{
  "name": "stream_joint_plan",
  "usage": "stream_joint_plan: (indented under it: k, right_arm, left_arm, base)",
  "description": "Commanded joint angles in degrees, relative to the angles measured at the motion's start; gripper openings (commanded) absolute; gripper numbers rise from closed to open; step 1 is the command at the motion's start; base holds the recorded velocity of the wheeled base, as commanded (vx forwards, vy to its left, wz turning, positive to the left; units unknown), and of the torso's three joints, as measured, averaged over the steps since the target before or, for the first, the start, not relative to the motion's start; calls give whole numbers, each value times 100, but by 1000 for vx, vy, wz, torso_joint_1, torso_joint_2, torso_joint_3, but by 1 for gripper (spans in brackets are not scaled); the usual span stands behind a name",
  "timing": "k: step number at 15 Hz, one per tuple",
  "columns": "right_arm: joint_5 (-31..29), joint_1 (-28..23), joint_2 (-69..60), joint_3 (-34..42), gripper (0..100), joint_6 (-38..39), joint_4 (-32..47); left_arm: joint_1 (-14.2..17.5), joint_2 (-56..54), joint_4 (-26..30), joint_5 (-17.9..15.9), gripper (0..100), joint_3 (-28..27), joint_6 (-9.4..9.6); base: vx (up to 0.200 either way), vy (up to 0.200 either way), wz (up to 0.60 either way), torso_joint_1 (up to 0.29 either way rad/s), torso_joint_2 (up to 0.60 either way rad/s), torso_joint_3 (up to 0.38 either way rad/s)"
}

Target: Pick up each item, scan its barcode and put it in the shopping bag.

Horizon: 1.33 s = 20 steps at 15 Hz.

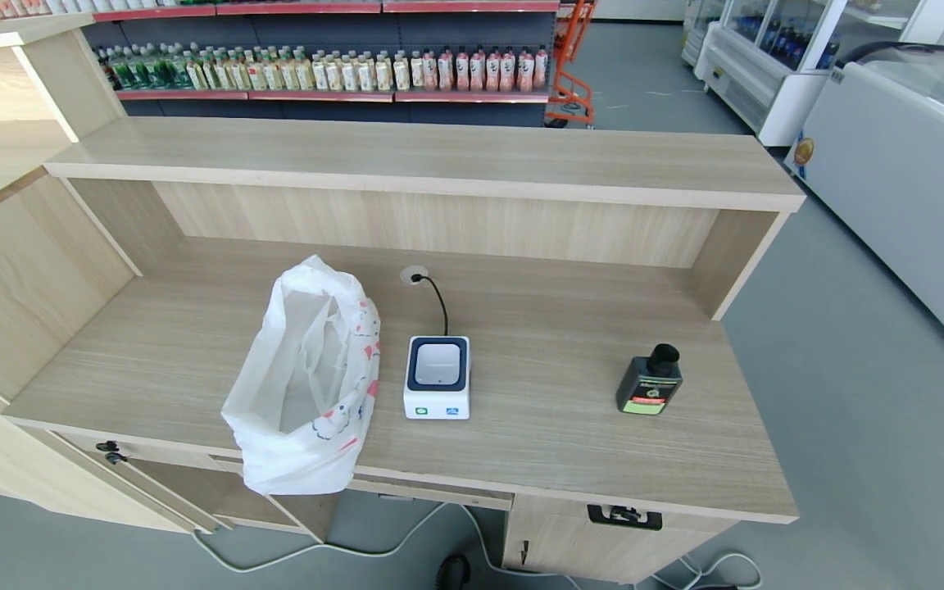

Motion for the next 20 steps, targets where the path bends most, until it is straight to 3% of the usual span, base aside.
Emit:
stream_joint_plan:
  k: [1,2,4,6,7,9,11,14,18,20]
  right_arm:
    - [-66,-29,25,8,0,-7,-2]
    - [-215,-29,69,8,0,-33,-2]
    - [-1138,-37,359,88,0,-868,7]
    - [-3001,-46,913,342,0,-2353,16]
    - [-3652,-46,1089,404,0,-2608,-10]
    - [-4241,-64,1220,448,0,-2775,-107]
    - [-5014,-64,1396,553,0,-3777,-133]
    - [-5559,-222,1510,782,0,-4542,-151]
    - [-6473,-1083,1721,1037,0,-6097,-380]
    - [-6473,-987,1844,1107,0,-6194,-731]
  left_arm:
    - [1,-2,2,0,0,1,0]
    - [1,-2,2,0,0,1,0]
    - [1,-2,2,0,0,1,0]
    - [1,-2,2,0,0,1,0]
    - [1,-2,2,0,0,1,0]
    - [1,-2,2,0,0,1,0]
    - [1,-2,2,0,0,1,0]
    - [1,-2,2,0,0,1,0]
    - [1,7,2,0,0,1,0]
    - [1,-2,2,0,0,1,0]
  base:
    - [0,0,0,0,0,0]
    - [0,0,0,0,0,0]
    - [0,0,0,0,0,0]
    - [0,0,0,0,0,0]
    - [0,0,0,0,0,0]
    - [0,0,0,0,0,0]
    - [0,0,0,0,0,0]
    - [0,0,0,0,0,0]
    - [0,0,0,0,0,0]
    - [0,0,0,0,0,0]
